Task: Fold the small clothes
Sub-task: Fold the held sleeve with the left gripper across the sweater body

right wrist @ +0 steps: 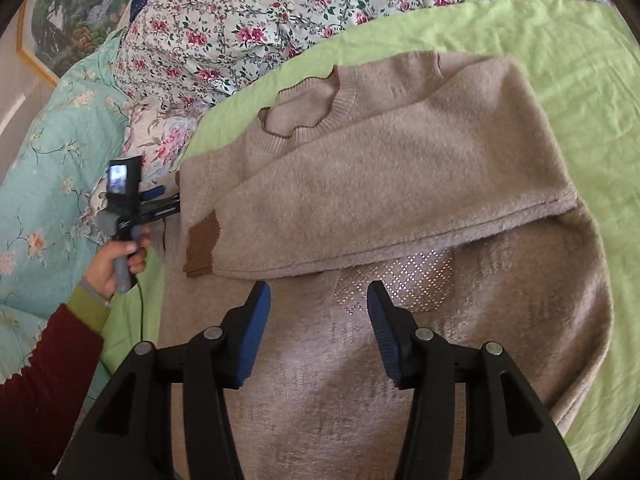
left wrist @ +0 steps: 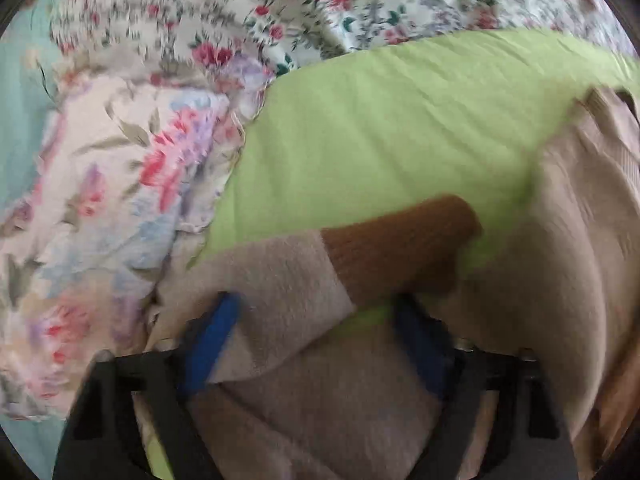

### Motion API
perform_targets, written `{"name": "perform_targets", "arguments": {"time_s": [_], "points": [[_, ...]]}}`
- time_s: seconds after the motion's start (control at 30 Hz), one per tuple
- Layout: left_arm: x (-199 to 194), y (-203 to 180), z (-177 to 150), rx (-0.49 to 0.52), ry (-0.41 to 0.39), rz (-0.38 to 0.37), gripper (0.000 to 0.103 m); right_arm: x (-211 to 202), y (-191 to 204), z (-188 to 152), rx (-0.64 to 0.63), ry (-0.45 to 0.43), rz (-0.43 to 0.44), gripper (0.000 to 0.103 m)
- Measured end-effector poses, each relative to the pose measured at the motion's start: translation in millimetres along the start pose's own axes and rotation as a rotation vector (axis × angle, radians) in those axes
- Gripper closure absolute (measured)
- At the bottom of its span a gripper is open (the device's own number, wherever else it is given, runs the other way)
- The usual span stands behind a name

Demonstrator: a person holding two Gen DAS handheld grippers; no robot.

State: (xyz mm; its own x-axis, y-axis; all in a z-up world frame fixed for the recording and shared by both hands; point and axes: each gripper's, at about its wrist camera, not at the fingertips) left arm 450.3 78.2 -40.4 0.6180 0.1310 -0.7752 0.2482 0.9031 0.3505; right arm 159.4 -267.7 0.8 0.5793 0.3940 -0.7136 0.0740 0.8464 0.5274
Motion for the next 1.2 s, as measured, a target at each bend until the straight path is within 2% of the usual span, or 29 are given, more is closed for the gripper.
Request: {"name": "perform_targets", "arguments": {"time_s": [0.03, 0.07, 0.13, 0.27, 0.37, 0.5, 0.6, 0.7, 0.83, 0.97, 1.1, 1.2], "points": [[1.8, 5.2, 1.3, -0.033, 0.003, -0.043, 0.073, 0.5, -0.4, -0.1, 0.002, -0.001, -0.001, 0.051], [0.0, 14.7, 2.7, -0.088, -0.003, -0.053, 0.090, 1.1, -1.1, 0.9, 0.004, -0.001, -0.001, 0.051], [-7.9, 26.6, 1.2, -0.155, -0.028, -0.094, 0.096, 0.1, -2.3, 0.6, 0.009, -0.006, -0.004, 0.051], [-53.6, 55.5, -14.6, -0.347, -0.121, -0.247, 0.097, -5.4, -2.2, -2.5, 0.010, -0.022, 0.010, 0.051], [-96.2, 52.7, -24.3, -0.410, -0.196, -0.341, 0.097, -11.3, -2.1, -6.4, 0.016, -0.037, 0.026, 0.051], [-145.6, 22.7, -24.5, -0.424, -0.281, -0.468, 0.097, -21.5, -2.9, -11.1, 0.025, -0.059, 0.035, 0.051], [-179.3, -20.9, -14.0, -0.392, -0.334, -0.559, 0.097, -31.1, -6.4, -14.6, 0.034, -0.078, 0.035, 0.051], [-197.2, -73.7, 2.5, -0.332, -0.352, -0.657, 0.097, -41.7, -18.3, -17.4, 0.063, -0.110, 0.020, 0.051], [-187.1, -151.4, 14.3, -0.257, -0.294, -0.734, 0.097, -52.7, -37.9, -21.2, 0.119, -0.140, 0.000, 0.051], [-152.8, -212.7, 14.8, -0.203, -0.202, -0.748, 0.097, -60.0, -52.8, -22.5, 0.143, -0.150, -0.020, 0.051], [-120.1, -245.1, 10.6, -0.163, -0.109, -0.729, 0.095, -62.4, -63.6, -20.9, 0.153, -0.151, -0.031, 0.051], [-117.9, -245.1, -1.3, -0.147, -0.080, -0.726, 0.082, -58.9, -63.8, -17.1, 0.142, -0.148, -0.036, 0.051]]}}
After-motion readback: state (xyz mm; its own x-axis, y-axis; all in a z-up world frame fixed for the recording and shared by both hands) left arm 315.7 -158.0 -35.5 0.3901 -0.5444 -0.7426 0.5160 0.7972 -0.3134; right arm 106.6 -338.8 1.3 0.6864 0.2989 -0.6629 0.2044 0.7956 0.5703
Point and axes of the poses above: each gripper's, at about its wrist camera, not at the fingertips, and x roughly the way its jaws point, y to its left, z to its top, and after that the axes turned 1 degree about -y, right-handed
